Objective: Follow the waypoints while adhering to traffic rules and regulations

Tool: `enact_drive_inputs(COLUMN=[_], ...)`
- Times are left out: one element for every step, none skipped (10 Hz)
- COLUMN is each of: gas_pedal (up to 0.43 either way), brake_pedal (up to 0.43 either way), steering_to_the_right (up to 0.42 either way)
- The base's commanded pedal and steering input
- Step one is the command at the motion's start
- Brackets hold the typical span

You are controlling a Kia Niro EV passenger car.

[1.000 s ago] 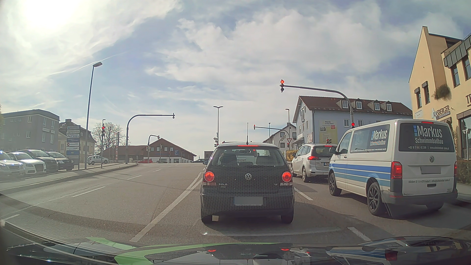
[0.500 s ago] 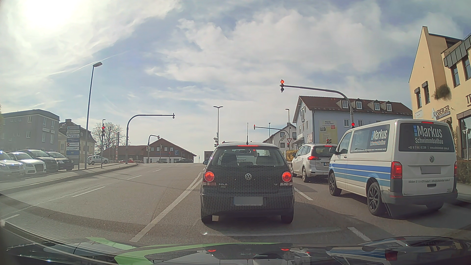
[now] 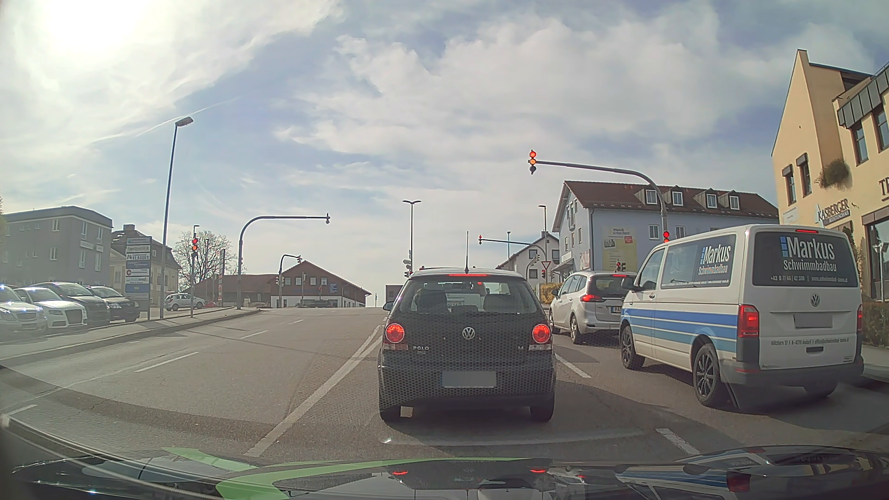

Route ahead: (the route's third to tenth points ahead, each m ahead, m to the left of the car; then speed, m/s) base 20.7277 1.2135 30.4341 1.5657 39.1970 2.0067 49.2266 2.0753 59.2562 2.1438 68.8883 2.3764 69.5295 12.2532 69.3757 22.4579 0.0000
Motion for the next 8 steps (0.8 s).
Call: enact_drive_inputs(gas_pedal=[0.0, 0.0, 0.0, 0.0, 0.0, 0.0, 0.0, 0.0], brake_pedal=[0.354, 0.354, 0.36, 0.36, 0.354, 0.354, 0.354, 0.36], steering_to_the_right=[-0.032, -0.032, -0.032, -0.032, -0.032, -0.032, -0.032, -0.032])
